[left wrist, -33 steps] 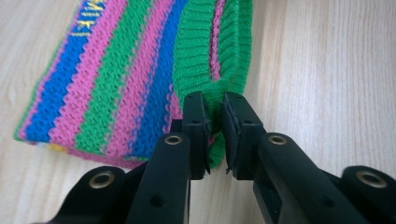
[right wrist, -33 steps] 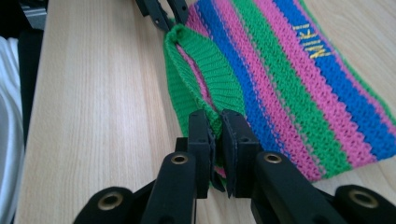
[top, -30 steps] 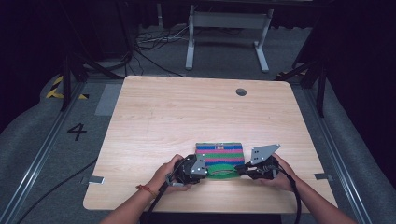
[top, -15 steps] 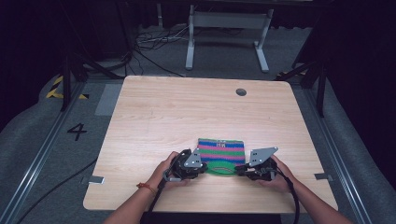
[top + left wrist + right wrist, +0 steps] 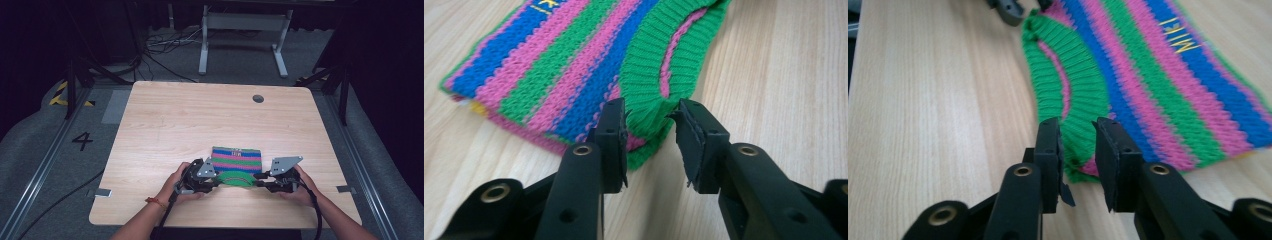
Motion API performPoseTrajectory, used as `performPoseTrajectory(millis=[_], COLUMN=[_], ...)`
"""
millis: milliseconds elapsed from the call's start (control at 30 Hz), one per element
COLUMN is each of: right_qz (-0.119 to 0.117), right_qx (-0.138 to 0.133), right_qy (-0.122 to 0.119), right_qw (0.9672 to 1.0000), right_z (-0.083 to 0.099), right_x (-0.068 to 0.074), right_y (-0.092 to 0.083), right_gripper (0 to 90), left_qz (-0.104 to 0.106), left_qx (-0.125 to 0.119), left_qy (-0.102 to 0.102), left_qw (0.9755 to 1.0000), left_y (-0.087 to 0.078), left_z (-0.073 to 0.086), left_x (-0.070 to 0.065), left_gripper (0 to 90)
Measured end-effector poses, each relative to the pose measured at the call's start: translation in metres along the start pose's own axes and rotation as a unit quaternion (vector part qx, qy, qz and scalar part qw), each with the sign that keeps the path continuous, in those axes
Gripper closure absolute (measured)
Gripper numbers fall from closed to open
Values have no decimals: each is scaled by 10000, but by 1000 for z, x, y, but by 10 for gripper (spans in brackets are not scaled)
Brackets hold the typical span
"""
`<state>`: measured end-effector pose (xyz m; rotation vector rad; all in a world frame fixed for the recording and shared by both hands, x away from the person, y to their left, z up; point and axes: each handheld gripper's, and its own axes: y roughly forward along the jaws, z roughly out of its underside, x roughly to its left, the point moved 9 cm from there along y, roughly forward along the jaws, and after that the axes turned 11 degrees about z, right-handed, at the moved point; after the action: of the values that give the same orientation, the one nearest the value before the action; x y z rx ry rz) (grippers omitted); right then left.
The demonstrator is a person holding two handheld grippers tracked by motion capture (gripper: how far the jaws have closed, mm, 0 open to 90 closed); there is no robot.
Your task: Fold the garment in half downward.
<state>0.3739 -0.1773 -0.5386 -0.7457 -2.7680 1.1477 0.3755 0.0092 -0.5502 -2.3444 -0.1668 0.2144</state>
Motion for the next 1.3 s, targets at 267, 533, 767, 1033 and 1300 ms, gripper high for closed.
performPoseTrajectory(millis=[267,533,767,1033,1300], right_qz=[216,359,507,613,965], right_qx=[-108,-119,-28,141,327], right_qy=[66,5,98,58,38], right_qw=[9997,9993,9987,9980,9948], right_z=[-6,-7,-2,3,15], right_x=[-10,-16,-25,-33,-38], right_y=[-11,-17,-22,-26,-38], right_gripper=[690,653,576,473,357], left_qz=[-178,-268,-388,-821,-1020], left_qx=[21,124,371,474,611], left_qy=[-118,-82,-126,-326,-452], left_qw=[9998,9995,9985,9950,9919], left_y=[-13,-21,-27,-46,-66], left_z=[8,11,16,27,52], left_x=[-1,3,10,22,22], left_gripper=[589,541,489,354,273])
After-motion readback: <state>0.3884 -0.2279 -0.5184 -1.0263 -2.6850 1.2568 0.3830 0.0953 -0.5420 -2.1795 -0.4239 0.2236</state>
